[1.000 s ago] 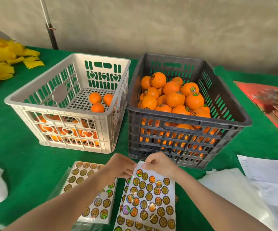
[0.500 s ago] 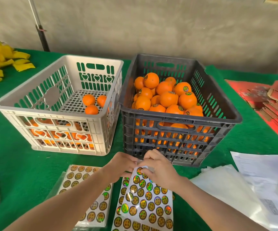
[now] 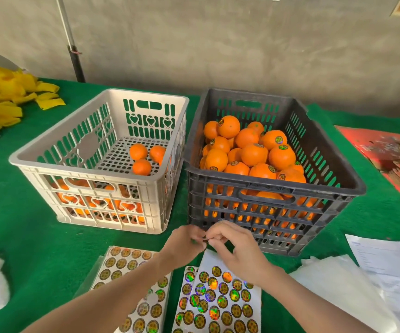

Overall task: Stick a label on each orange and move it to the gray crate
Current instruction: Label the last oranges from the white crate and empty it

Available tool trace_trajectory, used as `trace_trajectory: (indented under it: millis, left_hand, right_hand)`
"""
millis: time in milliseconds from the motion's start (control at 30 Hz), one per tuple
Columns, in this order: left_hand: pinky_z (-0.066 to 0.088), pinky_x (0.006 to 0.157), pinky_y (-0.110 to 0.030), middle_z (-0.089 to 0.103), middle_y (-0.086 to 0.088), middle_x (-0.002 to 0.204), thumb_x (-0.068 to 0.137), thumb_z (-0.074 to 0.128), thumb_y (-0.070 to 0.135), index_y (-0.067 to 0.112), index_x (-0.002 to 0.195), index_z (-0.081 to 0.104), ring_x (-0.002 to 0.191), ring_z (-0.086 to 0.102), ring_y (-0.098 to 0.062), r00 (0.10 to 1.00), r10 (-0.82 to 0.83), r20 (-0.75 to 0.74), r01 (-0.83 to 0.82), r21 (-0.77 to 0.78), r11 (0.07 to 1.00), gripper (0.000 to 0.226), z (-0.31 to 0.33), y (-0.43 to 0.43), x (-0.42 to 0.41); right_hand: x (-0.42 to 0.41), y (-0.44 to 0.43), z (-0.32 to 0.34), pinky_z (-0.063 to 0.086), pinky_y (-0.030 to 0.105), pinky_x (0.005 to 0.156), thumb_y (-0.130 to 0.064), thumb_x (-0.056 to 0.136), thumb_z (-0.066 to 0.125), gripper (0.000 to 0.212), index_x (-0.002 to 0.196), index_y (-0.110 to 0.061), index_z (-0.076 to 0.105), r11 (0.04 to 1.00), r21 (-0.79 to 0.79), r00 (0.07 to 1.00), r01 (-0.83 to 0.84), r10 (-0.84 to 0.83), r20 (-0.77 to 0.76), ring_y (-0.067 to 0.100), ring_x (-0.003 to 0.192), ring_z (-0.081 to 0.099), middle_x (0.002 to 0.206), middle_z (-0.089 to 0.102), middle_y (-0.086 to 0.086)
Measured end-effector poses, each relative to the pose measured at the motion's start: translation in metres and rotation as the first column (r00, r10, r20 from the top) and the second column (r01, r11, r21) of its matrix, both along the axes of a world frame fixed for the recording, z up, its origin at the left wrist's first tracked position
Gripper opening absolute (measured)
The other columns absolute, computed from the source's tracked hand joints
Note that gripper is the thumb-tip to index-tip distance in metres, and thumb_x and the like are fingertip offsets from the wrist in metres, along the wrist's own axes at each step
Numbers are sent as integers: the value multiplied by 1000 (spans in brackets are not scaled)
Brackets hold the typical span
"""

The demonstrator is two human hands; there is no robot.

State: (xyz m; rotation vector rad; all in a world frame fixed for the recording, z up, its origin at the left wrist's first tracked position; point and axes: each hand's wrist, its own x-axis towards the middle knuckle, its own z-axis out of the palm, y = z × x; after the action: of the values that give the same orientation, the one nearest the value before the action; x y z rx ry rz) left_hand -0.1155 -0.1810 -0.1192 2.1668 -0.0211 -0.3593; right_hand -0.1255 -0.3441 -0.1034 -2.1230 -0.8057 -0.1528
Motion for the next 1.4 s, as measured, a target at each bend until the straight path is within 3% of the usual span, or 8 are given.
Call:
trace_trajectory:
  millis: [133, 300, 500, 733, 867, 1067, 1267, 1400]
  left_hand:
    - [44, 49, -15, 61, 16, 61, 83, 60, 0, 20, 79, 67, 49, 57, 1, 919, 42, 392, -4, -98, 995, 22, 52, 37, 3]
    - [43, 42, -18, 65, 4, 58, 91, 59, 13, 12, 83, 68, 44, 56, -9, 830, 239, 504, -52, -356, 933, 12, 118, 93, 27]
    - [53, 55, -22, 70, -4, 81, 96, 48, 0, 16, 92, 63, 62, 66, -14, 837, 450, 310, -255, -506, 824, 22, 148, 166, 93]
    - [49, 95, -33, 61, -13, 124, 93, 54, 6, 6, 118, 63, 111, 60, -26, 960, 172, 221, -224, 239, 945, 26, 129, 200, 185]
    - [42, 105, -38, 52, -11, 137, 95, 57, 21, 7, 135, 50, 124, 51, -27, 976, -219, -7, 164, 687, 708, 43, 91, 192, 232]
    - [41, 104, -41, 47, -14, 139, 97, 48, 45, 3, 143, 36, 125, 47, -31, 902, -252, -350, 430, 773, 466, 63, 16, 176, 280]
    - [55, 78, -32, 61, -10, 107, 87, 58, 50, 9, 134, 44, 90, 63, -23, 971, -25, -236, 177, 650, 739, 64, 8, 178, 287]
    - [59, 72, -32, 54, -19, 121, 86, 63, 45, 10, 127, 46, 90, 65, -29, 938, 145, -314, -180, -84, 980, 56, 57, 193, 280]
  right_hand:
    - [6, 35, 58, 47, 16, 72, -8, 91, 56, 12, 98, -8, 65, 979, 173, 980, -108, 76, 181, 1, 82, 58, 94, 65, 1]
    - [48, 92, 120, 52, 20, 73, -5, 92, 54, 21, 112, -3, 60, 955, 230, 918, -185, 85, 388, 6, 86, 62, 96, 68, 7]
    - [142, 155, 154, 40, 18, 77, -5, 96, 42, 53, 145, -21, 27, 981, -174, 995, -84, 91, 32, 11, 99, 54, 118, 62, 9]
    - [218, 202, 127, 41, 18, 65, 7, 91, 44, 83, 150, -38, 6, 961, -275, 978, -24, -34, -205, 18, 106, 56, 133, 53, 11]
    - [237, 199, 104, 42, 15, 59, 9, 90, 42, 85, 147, -45, 7, 976, -217, 958, 24, -85, -276, 16, 105, 59, 129, 54, 6]
    - [246, 194, 102, 36, 11, 68, 4, 93, 38, 76, 149, -39, 8, 983, -172, 957, 60, -106, -270, 13, 111, 50, 129, 55, 9]
    - [240, 193, 107, 49, 31, 76, 1, 95, 37, 67, 150, -27, 13, 991, -105, 976, 85, -104, -191, 27, 97, 60, 108, 63, 20]
    - [242, 189, 109, 46, 16, 70, -1, 88, 55, 83, 149, -36, 10, 993, -11, 970, 115, -115, -213, 14, 108, 52, 128, 53, 10]
